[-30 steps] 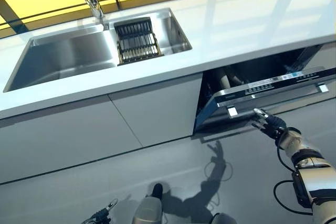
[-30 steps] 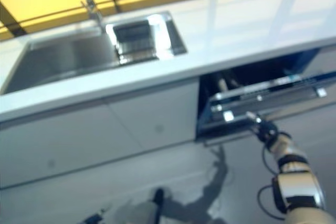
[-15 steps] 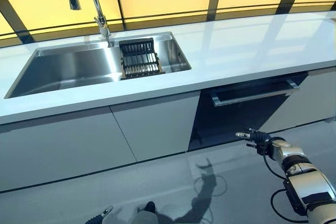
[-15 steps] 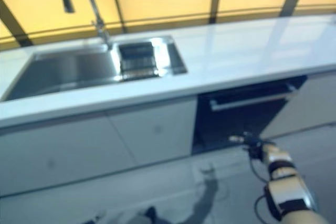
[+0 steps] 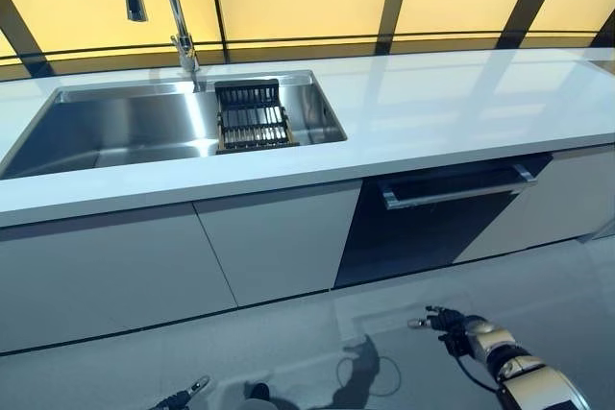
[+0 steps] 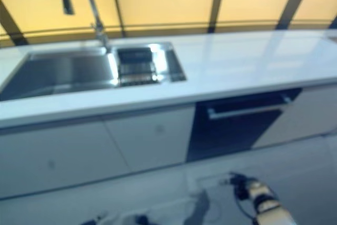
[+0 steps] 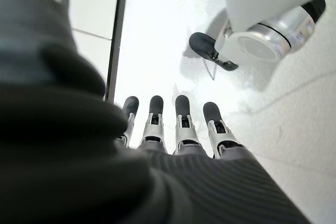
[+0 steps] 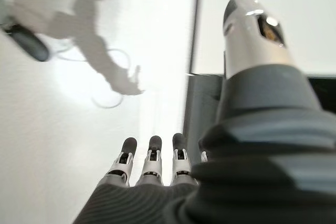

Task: Take plates into dishwasher

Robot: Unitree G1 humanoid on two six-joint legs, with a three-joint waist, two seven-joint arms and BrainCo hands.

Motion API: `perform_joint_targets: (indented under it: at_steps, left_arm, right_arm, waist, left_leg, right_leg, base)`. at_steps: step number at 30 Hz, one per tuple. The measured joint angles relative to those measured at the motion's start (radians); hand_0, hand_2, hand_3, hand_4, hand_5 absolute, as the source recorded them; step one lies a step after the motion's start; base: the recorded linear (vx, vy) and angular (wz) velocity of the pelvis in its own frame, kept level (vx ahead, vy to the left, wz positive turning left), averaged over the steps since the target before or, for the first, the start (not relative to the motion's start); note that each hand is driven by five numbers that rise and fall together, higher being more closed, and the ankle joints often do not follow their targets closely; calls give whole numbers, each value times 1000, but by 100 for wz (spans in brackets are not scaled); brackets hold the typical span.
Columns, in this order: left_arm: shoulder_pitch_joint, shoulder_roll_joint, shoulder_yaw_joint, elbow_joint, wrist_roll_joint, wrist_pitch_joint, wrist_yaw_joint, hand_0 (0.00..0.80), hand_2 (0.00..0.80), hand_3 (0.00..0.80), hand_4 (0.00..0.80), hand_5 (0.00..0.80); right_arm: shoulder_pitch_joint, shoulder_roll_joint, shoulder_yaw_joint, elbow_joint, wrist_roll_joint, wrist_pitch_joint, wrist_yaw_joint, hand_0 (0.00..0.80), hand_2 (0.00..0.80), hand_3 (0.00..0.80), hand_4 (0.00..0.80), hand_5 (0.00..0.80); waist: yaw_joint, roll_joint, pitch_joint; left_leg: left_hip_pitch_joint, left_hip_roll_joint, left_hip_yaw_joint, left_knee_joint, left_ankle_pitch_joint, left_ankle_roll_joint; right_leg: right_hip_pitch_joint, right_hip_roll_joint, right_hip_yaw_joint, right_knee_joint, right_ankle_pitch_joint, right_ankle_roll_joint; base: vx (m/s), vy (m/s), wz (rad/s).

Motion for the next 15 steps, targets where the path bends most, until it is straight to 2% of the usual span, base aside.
perform_joint_targets:
  at_steps: [2, 5, 8, 13, 15]
  left_arm:
    - [-2, -5, -63, -1, 119, 2, 19, 0, 0, 0, 0, 0]
    - [-9, -8, -115, -9, 186, 15, 23, 0, 0, 0, 0, 0]
    - [-5, -16, -122, -7, 208, 54, 27, 0, 0, 0, 0, 0]
    - [-1, -27, -133, -5, 235, 99, 48, 0, 0, 0, 0, 0]
    - [4, -30, -133, -1, 233, 111, 56, 0, 0, 0, 0, 0]
  right_arm:
    - [31, 27, 55, -3, -94, -25, -73, 0, 0, 0, 0, 0]
    - [65, 48, 73, -9, -118, -32, -119, 0, 0, 0, 0, 0]
    - [100, 71, 73, -25, -122, -37, -154, 0, 0, 0, 0, 0]
    - [133, 83, 72, -31, -127, -62, -202, 0, 0, 0, 0, 0]
    - [140, 84, 72, -31, -128, -69, -206, 0, 0, 0, 0, 0]
  waist:
    - [-14, -1, -1]
    - [-19, -5, -3]
    - [-42, -6, -4]
    - [-43, -1, -4]
    - [-42, 3, -2]
  left_leg:
    - [13, 1, 10, -8, 0, 0]
    - [14, 3, 19, -9, 0, -1]
    - [20, 4, 22, -9, -1, -1]
    - [34, 9, 29, -8, -2, -2]
    - [39, 9, 18, -9, -4, 2]
  right_leg:
    - [4, 0, 7, -3, 1, 0]
    - [3, 0, 12, -3, 0, 0]
    - [6, 1, 16, -2, 0, 0]
    - [16, 5, 27, -2, 1, -3]
    - [24, 8, 27, -2, -1, -6]
  base:
    - [0, -9, -9]
    - [4, -11, -5]
    - [-46, -50, -5]
    - [-69, -41, -4]
    - [-78, -61, 7]
